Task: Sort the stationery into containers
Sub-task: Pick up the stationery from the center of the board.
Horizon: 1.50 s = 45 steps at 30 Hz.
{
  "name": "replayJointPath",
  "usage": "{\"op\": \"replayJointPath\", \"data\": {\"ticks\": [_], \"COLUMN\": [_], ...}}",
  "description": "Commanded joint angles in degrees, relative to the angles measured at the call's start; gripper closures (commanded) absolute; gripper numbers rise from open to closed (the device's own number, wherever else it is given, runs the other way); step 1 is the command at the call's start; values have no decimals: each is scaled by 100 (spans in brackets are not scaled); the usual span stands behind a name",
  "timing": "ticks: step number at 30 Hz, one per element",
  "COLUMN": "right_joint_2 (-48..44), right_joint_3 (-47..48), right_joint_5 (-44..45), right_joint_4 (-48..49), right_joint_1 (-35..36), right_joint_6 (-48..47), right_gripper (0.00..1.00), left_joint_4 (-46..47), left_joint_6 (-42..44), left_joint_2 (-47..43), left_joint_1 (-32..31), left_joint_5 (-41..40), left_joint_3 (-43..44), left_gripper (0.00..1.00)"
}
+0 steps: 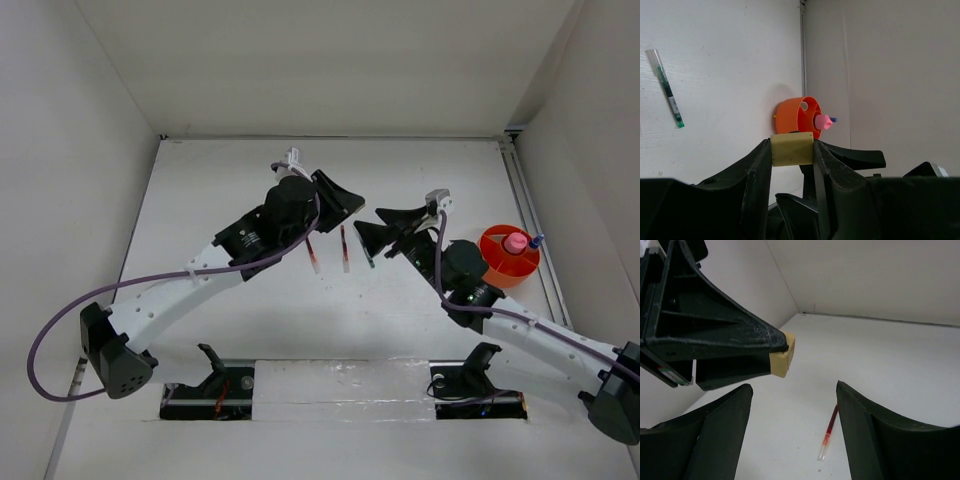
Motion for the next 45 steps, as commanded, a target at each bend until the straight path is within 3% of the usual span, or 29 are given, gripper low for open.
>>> {"op": "replayJointPath", "data": {"ticks": [1,20,25,29,32,34,38,39,45], "right_joint_2": [72,591,592,644,776,828,943,943,996], "right_joint_3": [84,172,172,259,322,375,375,375,427], "right_joint_5": [203,641,879,879,879,879,879,879,827], "right_joint_4": [725,1507,1779,1702,1701,1701,1754,1754,1754], "right_joint_1": [82,135,188,188,188,188,188,188,188], "right_joint_6": [167,272,272,211,149,149,149,149,88], "right_gripper": [26,29,46,49,61,63,85,97,100], "left_joint_4": [481,920,921,921,982,982,1035,1035,982], "left_joint_6": [165,218,218,218,165,165,165,165,165], "left_joint_2": [-53,-105,-105,-105,-53,-53,-53,-53,-53], "left_joint_1": [-59,-59,-59,-59,-59,-59,-59,-59,-59], "left_joint_5": [66,409,409,461,584,584,637,637,524], "left_joint_3": [-106,-343,-343,-343,-343,-396,-448,-448,-448], "left_gripper": [100,100,100,100,100,100,100,100,100]}}
